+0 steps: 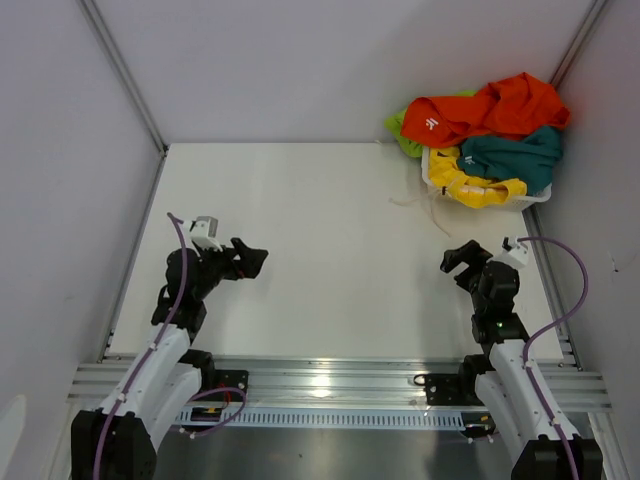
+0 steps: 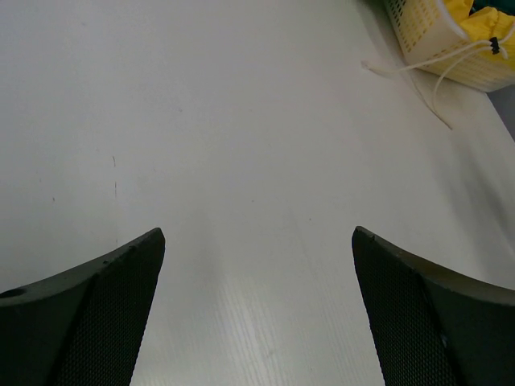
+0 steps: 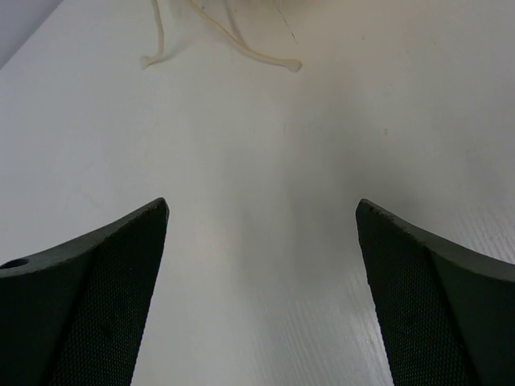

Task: Fold and stack the shorts
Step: Grab the shorts from the pile

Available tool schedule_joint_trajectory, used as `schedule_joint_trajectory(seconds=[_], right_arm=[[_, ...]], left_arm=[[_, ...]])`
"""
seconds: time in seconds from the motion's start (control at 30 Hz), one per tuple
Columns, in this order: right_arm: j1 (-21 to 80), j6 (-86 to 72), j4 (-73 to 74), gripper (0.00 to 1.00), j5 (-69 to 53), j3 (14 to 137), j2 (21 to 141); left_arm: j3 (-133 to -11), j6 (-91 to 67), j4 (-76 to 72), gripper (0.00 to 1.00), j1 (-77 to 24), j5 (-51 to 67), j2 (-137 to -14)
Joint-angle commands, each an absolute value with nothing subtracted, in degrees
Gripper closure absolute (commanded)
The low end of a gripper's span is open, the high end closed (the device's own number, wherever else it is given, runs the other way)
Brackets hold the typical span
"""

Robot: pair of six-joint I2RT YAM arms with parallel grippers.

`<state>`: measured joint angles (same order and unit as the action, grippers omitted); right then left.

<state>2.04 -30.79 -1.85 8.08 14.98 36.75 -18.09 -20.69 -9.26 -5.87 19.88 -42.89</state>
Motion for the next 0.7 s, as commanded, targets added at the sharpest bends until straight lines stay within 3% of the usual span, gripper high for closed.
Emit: schedule_joint_trajectory(seconds=[0.0,0.33,0.53,0.67], right_arm=[[2.11,-29.53,-5.18,0.00,7.74,14.94,36.30],[2.02,-29.80,-5.10,0.00,6.59,20.72,36.82],[-2.00,-30.85,-5.01,0.00,5.81,32.76,49.19],[-7.71,-34.36,-4.57,0.01,-3.57,44.36,61.24]], left_arm=[[-17.41,-24.17,-9.49,0.01,-5.80,18.28,-40.52],[-13.28,-28.38,-15.02,0.01,-5.80,21.27,-39.99],[-13.36,-30.15,-13.71,0.01,-5.36,16.79,-41.75],[-13.62,-30.76,-13.36,0.01,-5.27,13.89,-41.40]])
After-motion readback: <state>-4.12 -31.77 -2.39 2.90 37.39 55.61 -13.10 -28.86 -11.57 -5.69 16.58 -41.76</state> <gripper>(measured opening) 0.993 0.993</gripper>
